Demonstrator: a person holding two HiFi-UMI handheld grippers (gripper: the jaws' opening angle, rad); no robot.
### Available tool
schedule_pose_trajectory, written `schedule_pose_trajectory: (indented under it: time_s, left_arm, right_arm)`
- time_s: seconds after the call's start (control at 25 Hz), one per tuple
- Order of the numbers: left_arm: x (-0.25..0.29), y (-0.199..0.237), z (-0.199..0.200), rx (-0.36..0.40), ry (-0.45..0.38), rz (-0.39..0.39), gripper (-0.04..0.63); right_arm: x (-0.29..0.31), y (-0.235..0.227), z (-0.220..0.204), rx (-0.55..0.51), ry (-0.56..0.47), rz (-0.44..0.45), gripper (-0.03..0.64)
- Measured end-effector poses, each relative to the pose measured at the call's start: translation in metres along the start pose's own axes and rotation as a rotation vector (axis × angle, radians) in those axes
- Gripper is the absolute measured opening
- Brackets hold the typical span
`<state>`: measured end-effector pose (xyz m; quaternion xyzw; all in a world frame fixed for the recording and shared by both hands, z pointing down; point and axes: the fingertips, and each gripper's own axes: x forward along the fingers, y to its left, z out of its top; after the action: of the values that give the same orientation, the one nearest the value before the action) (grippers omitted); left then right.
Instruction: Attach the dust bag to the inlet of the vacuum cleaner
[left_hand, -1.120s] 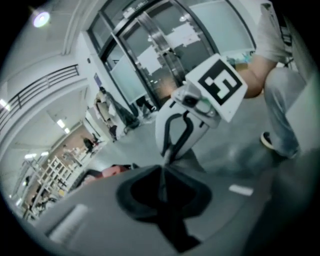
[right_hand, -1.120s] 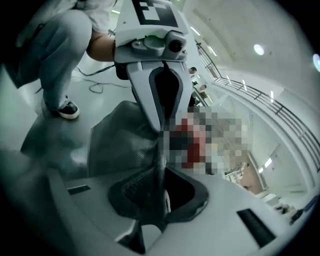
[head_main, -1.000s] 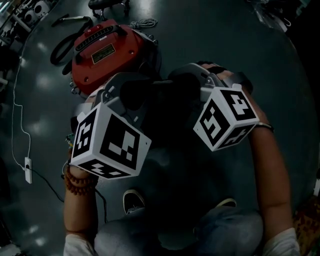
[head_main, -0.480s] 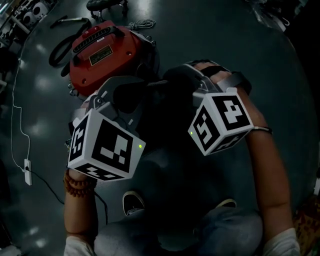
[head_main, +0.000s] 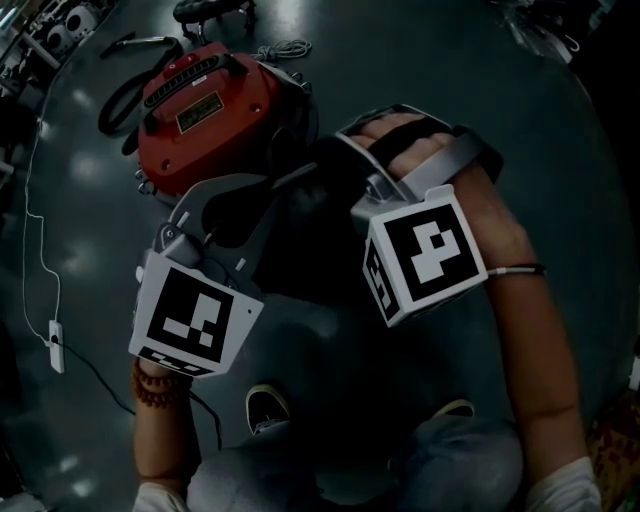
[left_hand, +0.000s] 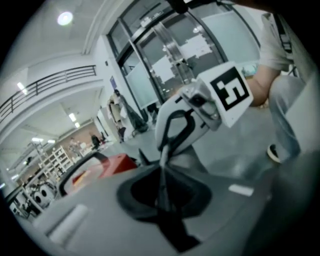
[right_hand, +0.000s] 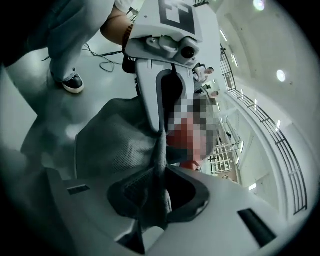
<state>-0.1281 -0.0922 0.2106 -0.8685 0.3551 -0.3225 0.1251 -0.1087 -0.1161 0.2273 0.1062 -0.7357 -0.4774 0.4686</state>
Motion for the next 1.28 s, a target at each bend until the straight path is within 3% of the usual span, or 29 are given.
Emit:
schedule_pose_trajectory:
  time_s: [0.24,0.32,0.4,0.56,0.68,0.96,1.28]
  left_arm:
    - [0.015,0.005,0.011,0.132,0.063,0.0,0.034]
    - [0.016,0.005,0.012,0.146,0.062,0.007,0.035]
    - [0.013,0.005,0.012,0.117,0.037,0.007,0.034]
    - [0.006,0.005,0.003,0.015,-0.007,-0.003,0.031]
    - [0.005,0.005,0.0,-0.005,-0.009,0.01,0.031]
    - [0.014,0.008,0.01,0.115,0.036,0.004,0.034]
    - [0.006,0.005,0.013,0.089,0.018,0.032,0.051]
  right_arm:
    - [0.003,0.006,-0.014,0.236,-0.098,0.021,0.069]
    - [0.003,0.007,-0.016,0.276,-0.12,0.03,0.069]
    - [0.002,0.005,-0.013,0.257,-0.11,0.024,0.069]
    - [0.001,-0.001,-0.006,0.112,-0.049,-0.008,0.069]
    - [0.002,-0.002,-0.003,0.068,-0.031,-0.021,0.071]
    - [0.003,0.001,-0.012,0.221,-0.089,0.003,0.071]
    - [0.001,0.003,-0.009,0.301,-0.118,0.016,0.071]
